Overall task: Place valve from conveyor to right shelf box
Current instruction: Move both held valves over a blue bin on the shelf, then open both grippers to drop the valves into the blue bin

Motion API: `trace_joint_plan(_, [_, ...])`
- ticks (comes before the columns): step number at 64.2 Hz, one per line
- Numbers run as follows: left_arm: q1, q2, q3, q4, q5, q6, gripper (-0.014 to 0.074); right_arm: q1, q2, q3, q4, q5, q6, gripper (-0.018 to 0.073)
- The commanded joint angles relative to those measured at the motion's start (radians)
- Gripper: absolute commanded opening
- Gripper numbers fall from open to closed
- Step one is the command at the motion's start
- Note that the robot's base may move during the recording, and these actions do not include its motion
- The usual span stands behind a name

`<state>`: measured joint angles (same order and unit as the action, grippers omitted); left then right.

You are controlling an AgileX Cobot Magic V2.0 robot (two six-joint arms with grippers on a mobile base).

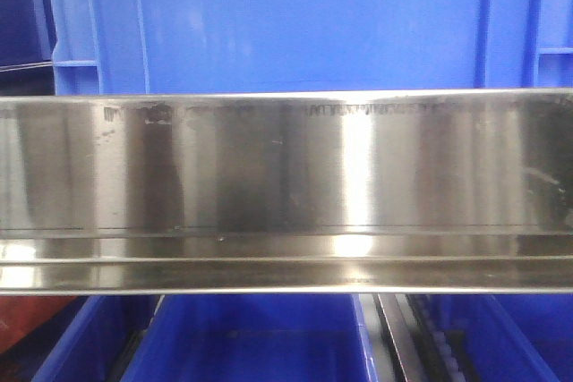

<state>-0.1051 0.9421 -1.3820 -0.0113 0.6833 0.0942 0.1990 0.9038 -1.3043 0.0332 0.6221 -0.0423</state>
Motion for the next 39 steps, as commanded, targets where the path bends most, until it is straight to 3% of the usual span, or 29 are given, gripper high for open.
trace_joint_plan(1, [-0.087, 0.095, -0.115, -0.014, 0.010, -0.001, -0.0111, 0.069, 0.081, -0.117, -0.002, -0.055, -0.001, -0.0153])
trace_joint_plan(13, [-0.298, 0.320, -0.295, -0.011, 0.014, -0.001, -0.0111, 0.204, 0.263, -0.295, -0.002, -0.048, -0.001, -0.0153])
trace_joint_plan(19, [-0.366, 0.416, -0.357, -0.011, 0.014, -0.001, -0.0111, 0.242, 0.335, -0.348, -0.002, -0.037, -0.001, -0.0153])
trace_joint_plan(26, [-0.401, 0.521, -0.392, -0.011, 0.014, -0.001, -0.0111, 0.253, 0.410, -0.363, -0.002, -0.024, -0.001, -0.0153])
trace_joint_plan(39, [-0.401, 0.674, -0.399, -0.011, 0.022, -0.001, -0.0111, 0.253, 0.548, -0.363, 0.012, 0.015, -0.001, -0.0153])
